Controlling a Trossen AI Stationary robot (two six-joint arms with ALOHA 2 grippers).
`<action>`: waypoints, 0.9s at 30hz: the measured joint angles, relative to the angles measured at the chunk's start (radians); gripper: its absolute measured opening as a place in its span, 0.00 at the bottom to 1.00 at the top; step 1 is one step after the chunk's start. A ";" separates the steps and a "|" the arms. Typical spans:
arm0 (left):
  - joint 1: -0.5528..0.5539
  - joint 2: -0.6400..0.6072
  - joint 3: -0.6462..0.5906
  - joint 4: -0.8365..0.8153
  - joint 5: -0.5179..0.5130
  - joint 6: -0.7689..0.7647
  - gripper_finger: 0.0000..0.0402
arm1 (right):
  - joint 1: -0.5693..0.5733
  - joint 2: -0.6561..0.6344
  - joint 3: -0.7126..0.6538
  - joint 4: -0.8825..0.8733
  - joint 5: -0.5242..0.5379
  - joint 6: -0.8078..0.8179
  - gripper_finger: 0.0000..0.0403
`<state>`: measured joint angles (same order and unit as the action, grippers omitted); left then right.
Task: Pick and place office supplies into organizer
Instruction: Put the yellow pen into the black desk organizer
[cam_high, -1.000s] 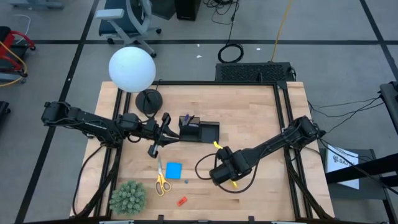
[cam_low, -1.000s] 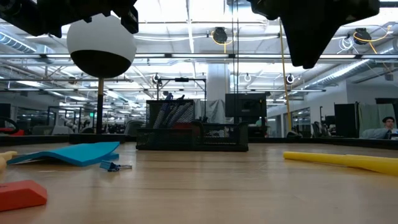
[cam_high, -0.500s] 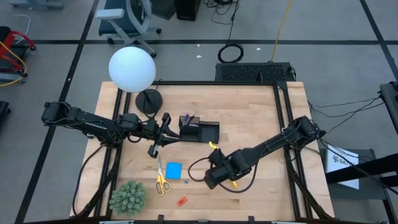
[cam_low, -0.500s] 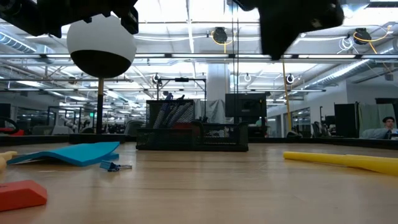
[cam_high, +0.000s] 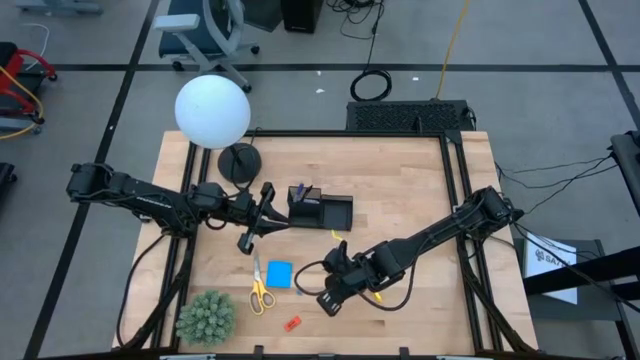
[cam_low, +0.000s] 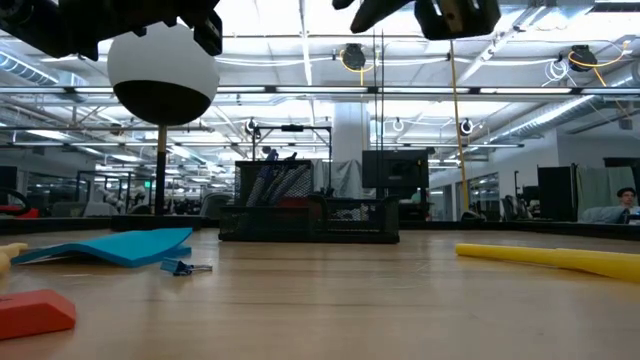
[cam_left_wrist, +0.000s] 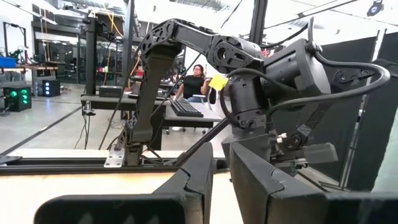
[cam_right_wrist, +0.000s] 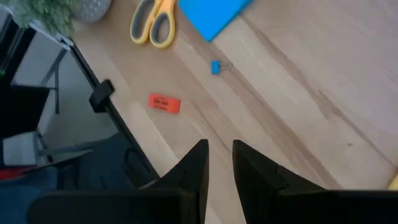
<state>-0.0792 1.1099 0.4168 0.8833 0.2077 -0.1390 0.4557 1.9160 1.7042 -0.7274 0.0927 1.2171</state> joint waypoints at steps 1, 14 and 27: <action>0.000 0.000 0.000 0.000 0.000 0.000 0.16 | 0.000 0.000 0.000 -0.005 -0.016 0.000 0.16; 0.000 0.000 0.000 0.000 -0.036 -0.047 0.16 | -0.002 0.000 -0.001 -0.002 -0.174 0.087 0.16; 0.000 0.000 0.000 0.001 -0.036 -0.048 0.16 | 0.003 0.026 0.000 -0.125 -0.149 -0.004 0.16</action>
<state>-0.0792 1.1103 0.4168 0.8841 0.1720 -0.1867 0.4586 1.9416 1.7039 -0.8528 -0.0559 1.2126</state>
